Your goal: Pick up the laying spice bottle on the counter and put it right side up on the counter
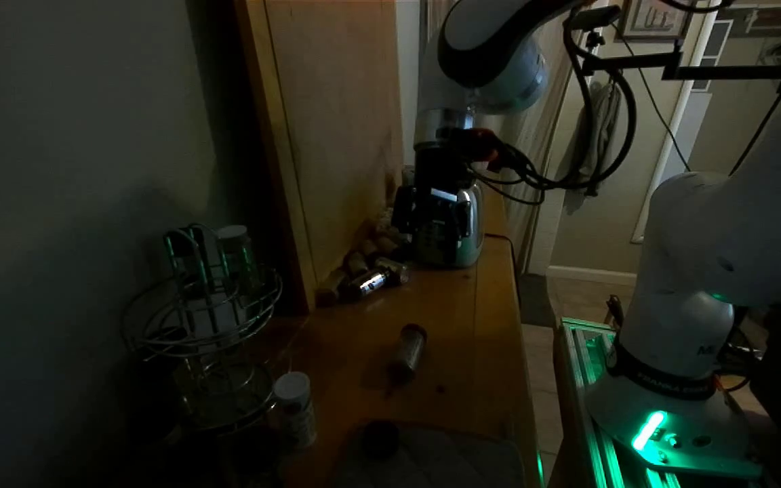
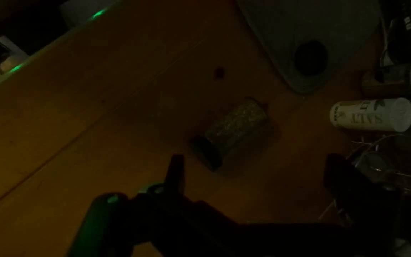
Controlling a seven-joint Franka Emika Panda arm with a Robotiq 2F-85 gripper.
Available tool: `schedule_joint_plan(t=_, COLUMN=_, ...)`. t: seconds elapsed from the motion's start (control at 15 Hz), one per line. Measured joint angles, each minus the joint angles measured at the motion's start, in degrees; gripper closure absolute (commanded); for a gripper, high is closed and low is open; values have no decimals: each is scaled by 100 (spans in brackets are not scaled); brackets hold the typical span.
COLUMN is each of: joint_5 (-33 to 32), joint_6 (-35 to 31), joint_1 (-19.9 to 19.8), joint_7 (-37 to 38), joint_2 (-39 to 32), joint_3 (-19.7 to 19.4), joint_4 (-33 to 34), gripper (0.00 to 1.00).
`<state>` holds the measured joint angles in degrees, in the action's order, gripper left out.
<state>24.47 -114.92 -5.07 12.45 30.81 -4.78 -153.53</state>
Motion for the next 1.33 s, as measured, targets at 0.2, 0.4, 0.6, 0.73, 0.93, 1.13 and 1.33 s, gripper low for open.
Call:
schedule_joint_plan(t=0.2, joint_5=15, joint_6=-18, joint_1=-7, joint_7=52, joint_2=-32, joint_3=-1, joint_4=-3, gripper=0)
schedule_joint_plan(t=0.4, joint_5=42, joint_6=-18, joint_1=-10, joint_7=62, joint_2=-43, joint_3=-25, joint_4=-5, gripper=0)
schedule_joint_plan(t=0.6, joint_5=443, joint_6=-15, joint_1=-66, joint_7=103, joint_2=-212, joint_3=-297, joint_4=-7, gripper=0)
schedule_joint_plan(t=0.73, joint_5=783, joint_6=-15, joint_1=-114, joint_7=111, joint_2=-402, joint_3=-492, joint_4=-3, gripper=0)
schedule_joint_plan(t=0.93, joint_5=1279, joint_6=-15, joint_1=-215, joint_7=281, joint_2=-722, joint_3=-615, joint_4=31, gripper=0)
schedule_joint_plan(t=1.13, joint_5=1650, joint_6=-16, joint_1=-252, joint_7=653, joint_2=-1091, joint_3=-599, joint_4=142, gripper=0)
schedule_joint_plan(t=1.33, joint_5=1819, joint_6=-54, joint_1=-254, joint_7=1085, joint_2=-1470, joint_3=-495, joint_4=281, gripper=0)
